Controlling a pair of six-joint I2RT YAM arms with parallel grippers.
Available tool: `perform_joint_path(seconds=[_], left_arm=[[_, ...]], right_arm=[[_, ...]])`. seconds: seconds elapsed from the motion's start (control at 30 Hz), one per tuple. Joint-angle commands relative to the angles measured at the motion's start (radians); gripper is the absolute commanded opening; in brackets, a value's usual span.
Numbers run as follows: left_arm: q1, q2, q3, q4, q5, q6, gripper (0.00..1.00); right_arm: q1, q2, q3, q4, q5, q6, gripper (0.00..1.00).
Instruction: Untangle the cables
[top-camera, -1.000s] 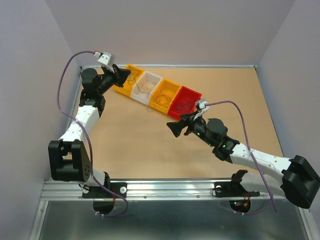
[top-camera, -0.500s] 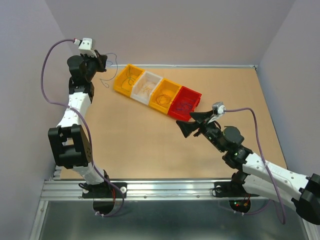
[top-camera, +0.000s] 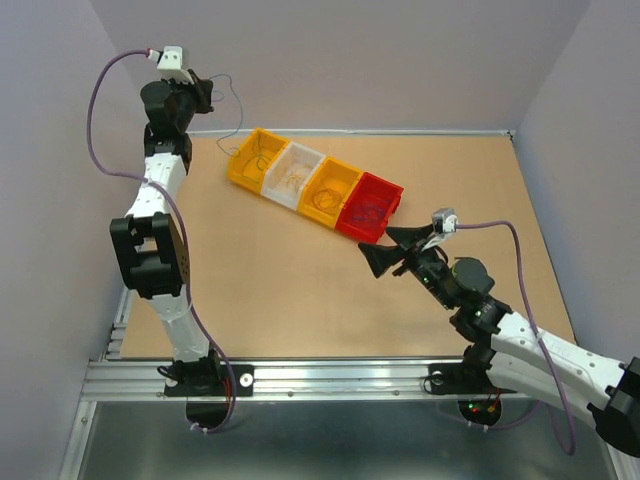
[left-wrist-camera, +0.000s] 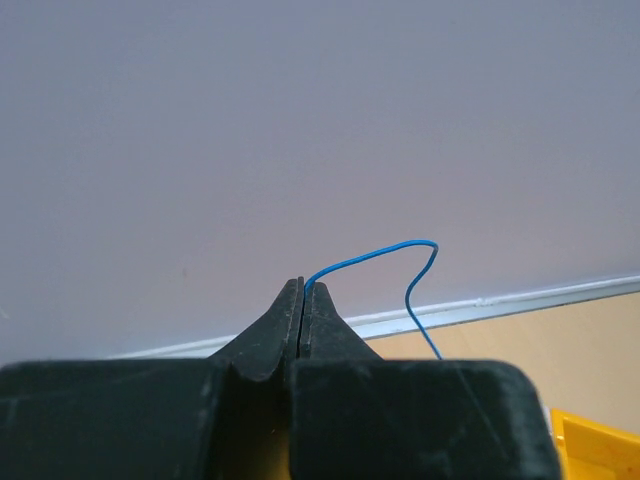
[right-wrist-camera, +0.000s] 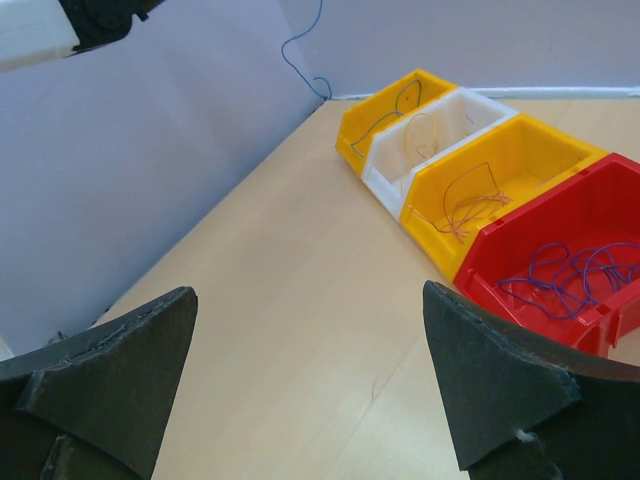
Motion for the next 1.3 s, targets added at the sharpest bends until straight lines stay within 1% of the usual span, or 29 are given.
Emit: perform_joint_path(seconds=[0.0,0.1,0.23,0.43,0.53,0.6,0.63,0.73,1.0,1.27], left_arm=[[-0.012,0.076,0.069,0.060,-0.026,-0.056,0.00],[-0.036,0.110,0.063,0.069,-0.054,-0.028,0.00],[-0.084,0.150,0.029,0.089,-0.112,0.059,0.00],[-0.088,0.170,0.011,0.090,-0.156,0.086,0.00],[-0.090,0.148,0.016,0.092,-0.186,0.096,0.00],[-0.088,0.124,0.026,0.090,-0.239,0.095,0.00],[-0.088,0.116,0.031,0.092,-0.239,0.119,0.00],[-0.114,0.081,0.055,0.093,-0.294,0.142,0.00],[-0.122,0.044,0.154,0.089,-0.359,0.193,0.00],[-0.156,-0.013,0.157,0.095,-0.373,0.245,0.00]], right_arm=[[0.003,-0.037,-0.031,0.010,0.020,-0.011,0.99],[0.004,-0.049,-0.037,0.000,0.027,-0.010,0.99],[0.006,-0.069,-0.039,-0.017,0.040,-0.011,0.99],[0.004,-0.072,-0.042,-0.027,0.053,-0.011,0.99],[0.004,-0.068,-0.041,-0.029,0.057,-0.011,0.99],[0.004,-0.062,-0.037,-0.029,0.055,-0.011,0.99],[0.004,-0.063,-0.039,-0.029,0.057,-0.011,0.99],[0.004,-0.060,-0.039,-0.029,0.057,-0.010,0.99],[0.004,-0.057,-0.042,-0.029,0.049,-0.007,0.99],[0.003,-0.077,-0.050,-0.030,0.049,-0.004,0.99]])
